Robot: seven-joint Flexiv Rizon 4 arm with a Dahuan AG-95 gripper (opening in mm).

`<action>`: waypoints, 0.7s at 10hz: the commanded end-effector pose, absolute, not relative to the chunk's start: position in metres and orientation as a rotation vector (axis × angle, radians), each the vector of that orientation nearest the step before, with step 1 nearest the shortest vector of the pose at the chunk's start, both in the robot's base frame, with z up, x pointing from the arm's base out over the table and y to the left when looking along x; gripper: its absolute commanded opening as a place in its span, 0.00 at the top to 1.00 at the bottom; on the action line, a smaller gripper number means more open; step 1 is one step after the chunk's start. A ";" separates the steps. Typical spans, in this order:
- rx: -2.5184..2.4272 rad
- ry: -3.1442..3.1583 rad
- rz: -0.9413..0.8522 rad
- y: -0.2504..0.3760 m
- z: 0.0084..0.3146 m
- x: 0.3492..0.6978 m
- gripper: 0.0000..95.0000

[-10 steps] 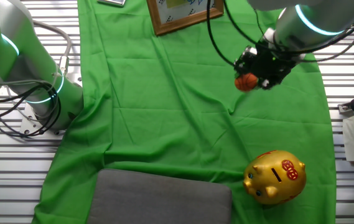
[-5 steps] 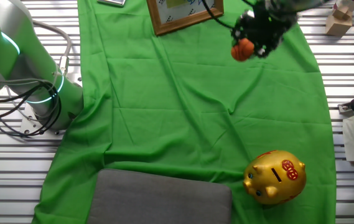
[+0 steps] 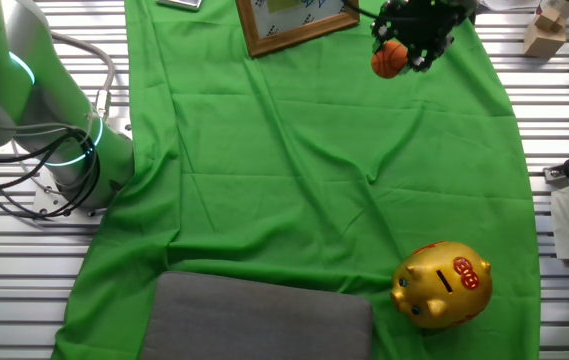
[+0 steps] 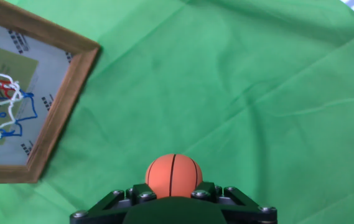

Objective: Grab a basketball, release it and shoot it into the basket

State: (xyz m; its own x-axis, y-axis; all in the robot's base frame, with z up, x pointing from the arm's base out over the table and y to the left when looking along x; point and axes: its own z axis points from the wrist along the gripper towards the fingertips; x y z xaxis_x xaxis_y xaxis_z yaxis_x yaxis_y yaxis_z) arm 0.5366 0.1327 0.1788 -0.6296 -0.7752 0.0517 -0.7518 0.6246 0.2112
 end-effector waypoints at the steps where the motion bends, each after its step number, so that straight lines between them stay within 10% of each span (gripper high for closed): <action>1: 1.287 -2.704 -0.255 0.136 0.178 0.536 1.00; 7: 1.352 -2.679 -0.224 0.138 0.177 0.536 1.00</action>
